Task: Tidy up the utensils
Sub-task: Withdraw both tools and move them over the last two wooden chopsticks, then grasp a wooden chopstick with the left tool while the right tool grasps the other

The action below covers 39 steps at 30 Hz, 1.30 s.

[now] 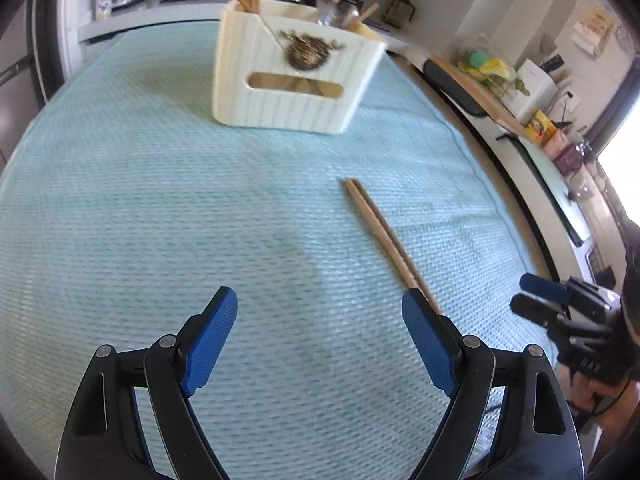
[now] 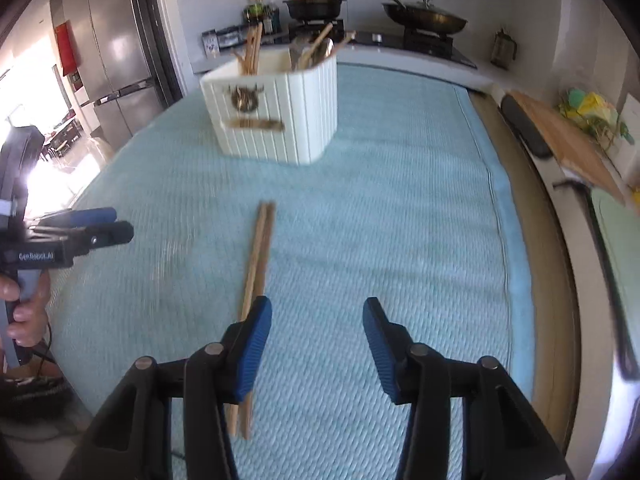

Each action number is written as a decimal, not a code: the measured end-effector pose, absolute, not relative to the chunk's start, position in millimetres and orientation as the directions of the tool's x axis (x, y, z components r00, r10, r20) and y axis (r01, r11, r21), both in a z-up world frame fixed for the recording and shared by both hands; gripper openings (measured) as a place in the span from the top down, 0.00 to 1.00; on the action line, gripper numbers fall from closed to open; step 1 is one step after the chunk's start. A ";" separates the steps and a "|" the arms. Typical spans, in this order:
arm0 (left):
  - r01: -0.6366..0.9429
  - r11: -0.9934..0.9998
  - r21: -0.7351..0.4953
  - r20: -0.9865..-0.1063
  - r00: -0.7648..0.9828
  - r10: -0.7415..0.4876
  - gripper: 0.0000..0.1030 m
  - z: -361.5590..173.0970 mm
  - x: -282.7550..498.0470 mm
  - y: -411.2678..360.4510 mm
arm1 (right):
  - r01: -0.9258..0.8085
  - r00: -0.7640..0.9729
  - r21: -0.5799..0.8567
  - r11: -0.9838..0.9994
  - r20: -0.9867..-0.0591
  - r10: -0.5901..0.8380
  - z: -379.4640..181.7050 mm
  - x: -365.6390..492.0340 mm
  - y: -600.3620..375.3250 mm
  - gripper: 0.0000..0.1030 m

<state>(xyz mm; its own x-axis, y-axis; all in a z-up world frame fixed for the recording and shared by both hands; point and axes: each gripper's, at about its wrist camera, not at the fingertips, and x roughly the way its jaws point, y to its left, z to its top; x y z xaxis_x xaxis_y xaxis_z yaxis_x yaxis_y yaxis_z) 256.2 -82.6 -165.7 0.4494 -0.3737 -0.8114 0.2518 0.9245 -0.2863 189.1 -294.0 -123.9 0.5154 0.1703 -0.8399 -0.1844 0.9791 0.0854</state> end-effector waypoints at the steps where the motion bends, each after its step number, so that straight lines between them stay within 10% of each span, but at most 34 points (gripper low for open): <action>1: 0.268 0.925 -0.271 -0.814 0.449 -0.369 0.17 -168.3 256.0 -96.9 | -0.156 0.520 0.106 0.982 -0.836 0.173 -127.6 178.1 -299.6 0.60; 18: 0.283 0.959 0.037 -0.844 0.522 -0.121 0.13 -202.3 261.8 -165.8 | -0.057 0.679 0.018 0.998 -0.733 0.052 -85.0 111.5 -323.6 0.60; 39: 0.221 0.975 -0.010 -0.861 0.494 -0.120 0.19 -201.7 282.6 -79.9 | -0.323 0.437 0.101 0.941 -0.866 0.243 -179.6 274.8 -227.2 0.60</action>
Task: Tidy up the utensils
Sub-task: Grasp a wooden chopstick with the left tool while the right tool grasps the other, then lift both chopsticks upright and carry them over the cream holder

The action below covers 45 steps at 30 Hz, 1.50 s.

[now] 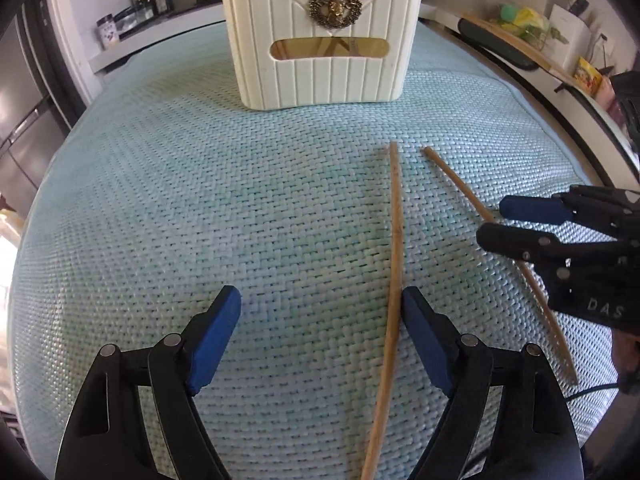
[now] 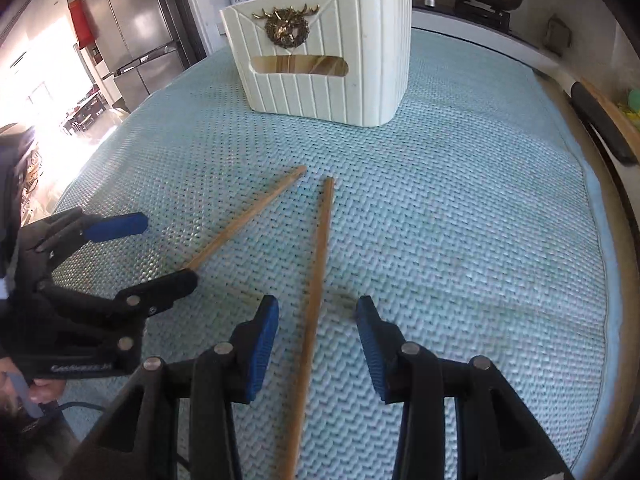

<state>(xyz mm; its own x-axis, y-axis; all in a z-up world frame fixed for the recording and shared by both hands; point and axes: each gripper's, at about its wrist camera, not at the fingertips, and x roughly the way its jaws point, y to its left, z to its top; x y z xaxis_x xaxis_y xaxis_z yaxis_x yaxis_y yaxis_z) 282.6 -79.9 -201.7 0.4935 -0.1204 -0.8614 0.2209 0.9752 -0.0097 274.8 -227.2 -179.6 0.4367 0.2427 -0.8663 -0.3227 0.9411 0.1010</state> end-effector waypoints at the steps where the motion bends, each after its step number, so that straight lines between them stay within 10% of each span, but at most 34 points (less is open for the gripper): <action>1: 0.225 0.974 -0.020 -0.864 0.486 -0.130 0.19 -201.3 284.4 -76.2 | -0.316 0.434 0.106 0.943 -0.868 0.243 -179.3 278.0 -226.8 0.60; 10: 0.333 0.943 0.008 -0.886 0.439 -0.147 0.30 -195.5 317.2 -104.7 | -0.349 0.361 0.035 0.936 -0.917 0.169 -175.8 291.5 -210.3 0.60; 15: 0.395 0.918 0.036 -0.909 0.395 -0.134 0.63 -196.2 329.9 -125.8 | -0.344 0.353 0.015 0.939 -0.925 0.144 -176.8 318.9 -199.2 0.61; 18: 0.416 0.909 0.021 -0.918 0.368 -0.147 0.92 -195.4 335.6 -131.3 | -0.356 0.352 -0.007 0.935 -0.927 0.127 -176.3 324.6 -195.4 0.80; 21: 0.421 0.907 0.006 -0.915 0.368 -0.165 0.95 -194.3 337.2 -131.0 | -0.342 0.344 0.038 0.939 -0.925 0.162 -176.2 332.0 -195.2 0.94; 45: 0.377 0.915 -0.142 -0.539 0.746 -0.391 0.95 -26.4 262.3 -35.1 | -0.309 0.758 0.158 0.938 -0.555 0.343 -9.5 221.9 -243.3 0.94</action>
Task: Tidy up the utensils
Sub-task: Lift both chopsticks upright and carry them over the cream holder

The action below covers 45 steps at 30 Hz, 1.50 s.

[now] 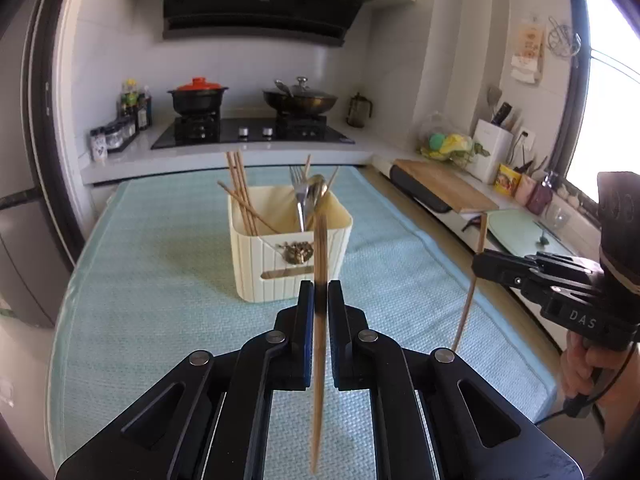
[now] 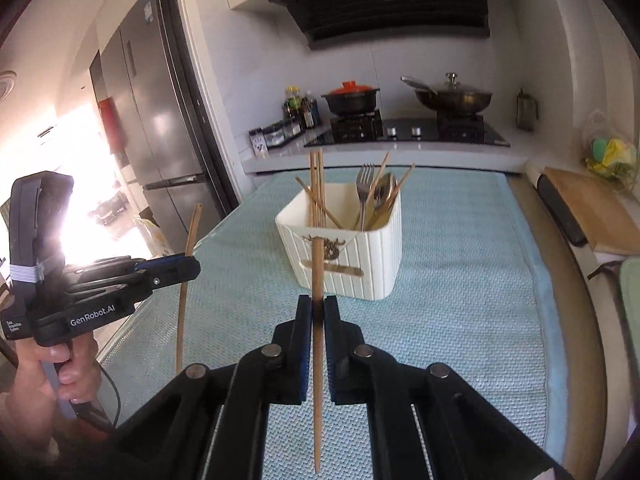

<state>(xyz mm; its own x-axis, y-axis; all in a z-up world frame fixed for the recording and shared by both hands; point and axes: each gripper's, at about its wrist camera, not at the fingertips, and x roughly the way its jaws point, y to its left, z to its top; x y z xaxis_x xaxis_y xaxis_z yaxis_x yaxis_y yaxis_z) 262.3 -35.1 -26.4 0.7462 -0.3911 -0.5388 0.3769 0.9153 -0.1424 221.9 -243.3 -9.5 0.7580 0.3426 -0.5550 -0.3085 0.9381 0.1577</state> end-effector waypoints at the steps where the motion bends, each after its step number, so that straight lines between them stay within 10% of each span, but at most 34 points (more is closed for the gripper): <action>1: 0.374 0.916 -0.147 -0.529 0.753 -0.393 0.95 -25.2 261.2 -32.4 | -0.307 0.772 0.139 0.941 -0.542 0.332 -4.2 214.9 -240.7 0.94; 11: 0.356 0.914 -0.196 -0.591 0.700 -0.400 0.97 -45.7 272.6 -24.6 | -0.302 0.811 0.122 0.945 -0.489 0.322 17.6 192.8 -236.8 0.94; 28: 0.175 0.977 -0.125 -0.908 0.377 -0.184 0.64 -166.7 416.6 4.6 | -0.255 0.808 0.197 0.947 -0.494 0.321 6.4 181.4 -267.6 0.94; 32: 0.196 0.980 -0.016 -0.944 0.321 -0.079 0.69 -194.7 426.6 -11.3 | -0.254 0.802 0.214 0.943 -0.498 0.329 1.3 185.0 -269.4 0.94; 36: 0.223 0.975 0.011 -0.941 0.333 -0.065 0.96 -197.9 425.1 -22.1 | -0.264 0.799 0.210 0.941 -0.499 0.335 1.2 182.4 -267.0 0.94; 45: 0.240 0.964 -0.111 -0.757 0.608 -0.239 0.96 -99.7 350.3 -12.4 | -0.268 0.797 0.217 0.939 -0.497 0.342 2.4 178.3 -269.1 0.94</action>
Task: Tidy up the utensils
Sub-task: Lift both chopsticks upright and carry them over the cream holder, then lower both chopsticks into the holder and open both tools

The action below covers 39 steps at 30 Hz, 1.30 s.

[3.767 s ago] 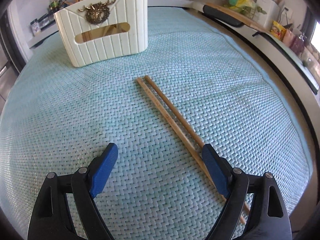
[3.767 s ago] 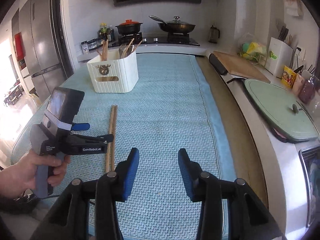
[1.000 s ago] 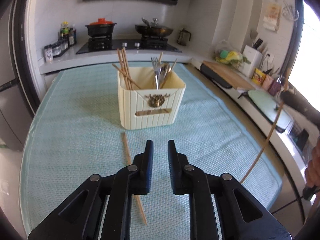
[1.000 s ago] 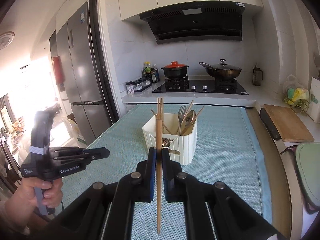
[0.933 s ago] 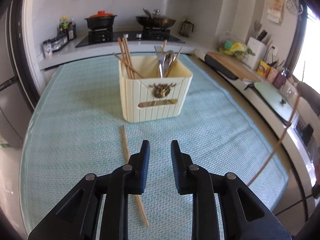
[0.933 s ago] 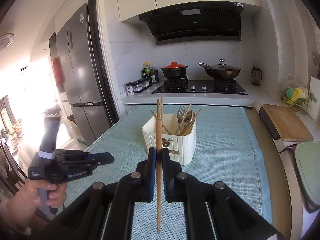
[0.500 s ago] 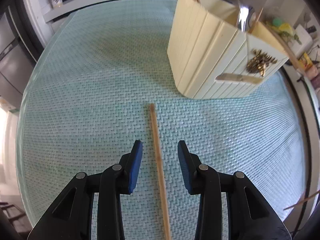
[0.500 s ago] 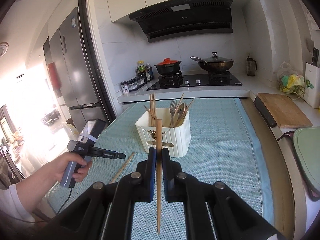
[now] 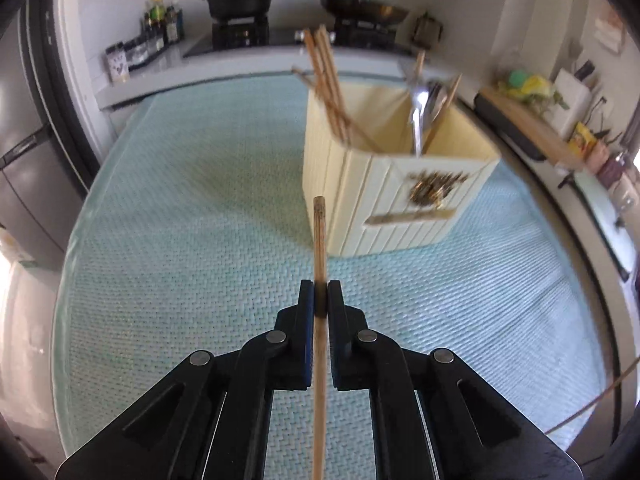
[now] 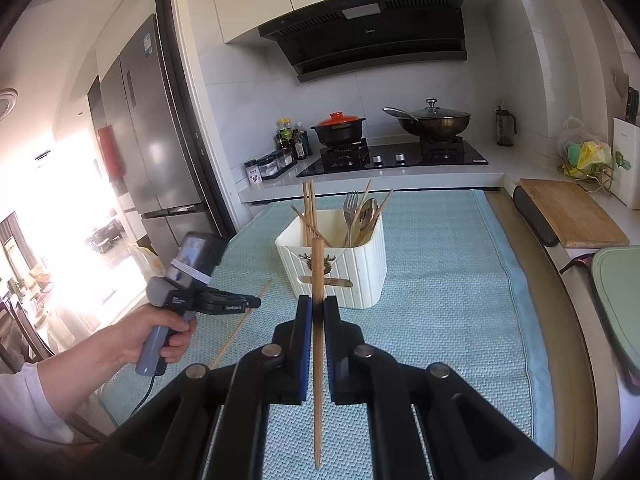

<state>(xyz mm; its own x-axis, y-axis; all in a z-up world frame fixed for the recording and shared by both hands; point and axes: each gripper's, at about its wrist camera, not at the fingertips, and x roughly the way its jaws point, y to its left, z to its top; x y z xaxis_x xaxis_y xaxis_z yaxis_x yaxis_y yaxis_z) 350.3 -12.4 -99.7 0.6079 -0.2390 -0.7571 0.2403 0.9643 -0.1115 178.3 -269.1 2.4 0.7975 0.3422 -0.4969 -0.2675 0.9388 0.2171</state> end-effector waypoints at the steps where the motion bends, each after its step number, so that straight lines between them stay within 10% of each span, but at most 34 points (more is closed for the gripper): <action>1: 0.252 0.959 -0.133 -0.720 0.640 -0.268 0.96 -83.9 336.6 -10.4 | -0.270 0.798 0.218 0.938 -0.495 0.344 3.1 178.5 -268.5 0.94; 12: 0.329 0.927 -0.177 -0.414 0.830 -0.374 0.95 -2.2 264.6 5.4 | -0.311 0.806 0.209 0.927 -0.459 0.374 15.1 184.2 -249.1 0.94; 39: 0.318 0.934 -0.163 -0.339 0.871 -0.356 0.96 67.2 294.2 0.7 | -0.359 0.848 0.136 0.924 -0.366 0.383 78.5 244.9 -227.6 0.94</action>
<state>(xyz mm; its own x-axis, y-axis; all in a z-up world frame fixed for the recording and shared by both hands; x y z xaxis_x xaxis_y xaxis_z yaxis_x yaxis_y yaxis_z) 294.2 0.7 67.2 0.8708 -0.3559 -0.3392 0.3183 0.9339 -0.1629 244.9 -227.6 78.5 0.8479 0.3832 -0.3663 -0.3587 0.9235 0.1358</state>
